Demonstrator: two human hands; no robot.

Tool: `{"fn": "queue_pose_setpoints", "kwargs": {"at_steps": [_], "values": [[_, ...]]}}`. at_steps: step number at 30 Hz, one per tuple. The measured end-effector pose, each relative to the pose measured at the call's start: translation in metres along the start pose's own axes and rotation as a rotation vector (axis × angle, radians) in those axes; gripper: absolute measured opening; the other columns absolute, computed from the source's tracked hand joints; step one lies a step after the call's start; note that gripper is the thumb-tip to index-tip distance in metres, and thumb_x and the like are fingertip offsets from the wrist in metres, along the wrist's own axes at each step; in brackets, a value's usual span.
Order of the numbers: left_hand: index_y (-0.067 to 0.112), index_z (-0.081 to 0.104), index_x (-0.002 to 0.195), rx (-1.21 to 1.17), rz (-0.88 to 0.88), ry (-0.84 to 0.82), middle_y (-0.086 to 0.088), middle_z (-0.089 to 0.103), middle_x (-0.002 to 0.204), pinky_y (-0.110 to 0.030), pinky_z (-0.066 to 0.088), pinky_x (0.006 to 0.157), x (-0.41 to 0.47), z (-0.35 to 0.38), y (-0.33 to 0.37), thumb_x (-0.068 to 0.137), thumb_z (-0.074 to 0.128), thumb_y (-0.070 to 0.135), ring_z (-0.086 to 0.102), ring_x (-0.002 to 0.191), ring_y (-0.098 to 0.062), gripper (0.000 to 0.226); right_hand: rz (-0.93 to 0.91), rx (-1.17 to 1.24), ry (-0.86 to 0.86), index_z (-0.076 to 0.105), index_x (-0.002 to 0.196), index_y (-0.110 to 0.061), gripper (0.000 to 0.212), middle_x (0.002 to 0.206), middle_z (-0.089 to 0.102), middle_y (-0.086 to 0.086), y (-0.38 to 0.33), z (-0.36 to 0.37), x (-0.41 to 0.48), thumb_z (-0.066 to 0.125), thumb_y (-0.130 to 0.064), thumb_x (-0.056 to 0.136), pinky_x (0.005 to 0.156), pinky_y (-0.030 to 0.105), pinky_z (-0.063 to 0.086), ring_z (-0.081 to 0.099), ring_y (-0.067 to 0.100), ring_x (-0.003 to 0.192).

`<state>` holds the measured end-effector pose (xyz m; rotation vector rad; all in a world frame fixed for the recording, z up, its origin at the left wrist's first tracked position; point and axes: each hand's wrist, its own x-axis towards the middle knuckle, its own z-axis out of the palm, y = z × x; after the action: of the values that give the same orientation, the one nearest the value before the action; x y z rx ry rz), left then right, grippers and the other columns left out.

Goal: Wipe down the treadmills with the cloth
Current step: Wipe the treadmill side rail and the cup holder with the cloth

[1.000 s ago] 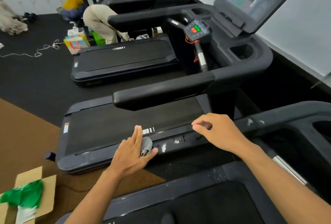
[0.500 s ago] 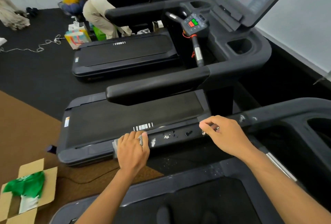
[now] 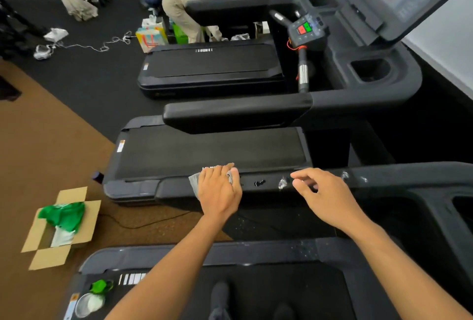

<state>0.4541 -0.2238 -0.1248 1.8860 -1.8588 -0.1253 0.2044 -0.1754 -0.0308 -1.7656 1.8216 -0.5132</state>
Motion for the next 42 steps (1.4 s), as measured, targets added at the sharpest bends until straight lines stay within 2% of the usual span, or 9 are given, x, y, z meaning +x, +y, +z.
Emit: {"fn": "queue_pose_setpoints", "kwargs": {"at_steps": [12,16,21,24,30,32,36,38,42], "values": [[0.027,0.074,0.125,-0.143,-0.075,-0.109,0.007,0.079,0.116,-0.038,0.046,0.104,-0.003,0.02,0.08,0.106,0.028,0.036,0.069,0.107,-0.018,0.051,0.023,0.058,-0.003,0.07,0.123,-0.032,0.025,0.113,0.068,-0.021,0.038,-0.026,-0.024,0.064,-0.034,0.099,0.097,0.034,0.054,0.063,0.002,0.106],[0.028,0.074,0.116,-0.818,-0.353,-0.223,0.007,0.073,0.13,-0.033,0.048,0.107,0.002,-0.009,0.08,0.109,0.026,0.049,0.065,0.12,-0.006,0.053,0.008,0.045,-0.025,0.069,0.124,-0.033,0.026,0.114,0.068,-0.019,0.033,-0.023,-0.024,0.064,-0.036,0.099,0.098,0.035,0.054,0.062,0.003,0.107],[0.027,0.063,0.138,-1.12,-0.646,-0.187,0.011,0.075,0.1,-0.021,0.058,0.066,0.017,-0.056,0.039,0.106,0.038,0.062,0.067,0.067,-0.005,0.054,0.018,0.083,0.012,0.07,0.12,-0.035,0.023,0.11,0.068,-0.021,0.016,-0.014,-0.022,0.062,-0.038,0.099,0.098,0.033,0.053,0.062,-0.001,0.106],[0.031,0.056,0.144,-0.984,-0.505,-0.369,0.01,0.078,0.099,-0.028,0.061,0.067,0.018,-0.056,0.028,0.097,0.07,0.044,0.07,0.07,-0.006,0.05,0.06,0.091,0.025,0.07,0.12,-0.035,0.023,0.109,0.068,-0.023,0.006,-0.009,-0.022,0.061,-0.04,0.099,0.099,0.033,0.052,0.061,-0.002,0.106],[0.034,0.055,0.145,-1.071,-0.429,-0.387,-0.006,0.061,0.049,-0.027,0.058,0.055,0.025,-0.065,0.026,0.111,0.039,0.044,0.061,0.048,-0.017,0.039,0.096,0.073,0.087,0.069,0.121,-0.037,0.026,0.109,0.067,-0.025,-0.009,-0.005,-0.019,0.059,-0.047,0.099,0.1,0.034,0.052,0.061,-0.002,0.106],[0.041,0.053,0.144,-1.054,-0.315,-0.333,0.007,0.074,0.068,-0.02,0.055,0.054,0.032,-0.076,0.009,0.112,0.039,0.042,0.068,0.056,-0.005,0.035,0.118,0.056,0.126,0.068,0.12,-0.038,0.026,0.107,0.065,-0.028,-0.009,-0.006,-0.02,0.059,-0.049,0.098,0.099,0.034,0.053,0.06,-0.004,0.105],[0.043,0.044,0.155,-0.517,-0.007,-0.253,0.018,0.05,0.156,-0.041,0.027,0.126,0.036,-0.063,-0.027,0.11,0.035,0.049,0.04,0.15,-0.011,0.046,0.162,0.03,0.184,0.067,0.121,-0.038,0.026,0.107,0.062,-0.029,-0.001,-0.011,-0.026,0.059,-0.048,0.098,0.1,0.034,0.052,0.06,-0.001,0.107],[0.046,0.039,0.156,-0.258,0.069,-0.349,0.009,0.044,0.162,-0.048,0.012,0.129,0.021,-0.039,-0.023,0.11,0.026,0.054,0.03,0.156,-0.019,0.049,0.18,0.007,0.198,0.067,0.123,-0.037,0.028,0.111,0.061,-0.027,0.007,-0.015,-0.032,0.058,-0.048,0.099,0.102,0.036,0.051,0.058,0.001,0.11],[0.032,0.062,0.143,-0.057,0.153,-0.185,0.005,0.071,0.133,-0.047,0.032,0.117,-0.006,0.0,0.02,0.109,0.03,0.046,0.059,0.129,-0.016,0.049,0.21,-0.061,0.227,0.066,0.127,-0.035,0.032,0.12,0.062,-0.021,0.029,-0.027,-0.041,0.055,-0.05,0.1,0.102,0.038,0.05,0.056,0.004,0.114]]}}
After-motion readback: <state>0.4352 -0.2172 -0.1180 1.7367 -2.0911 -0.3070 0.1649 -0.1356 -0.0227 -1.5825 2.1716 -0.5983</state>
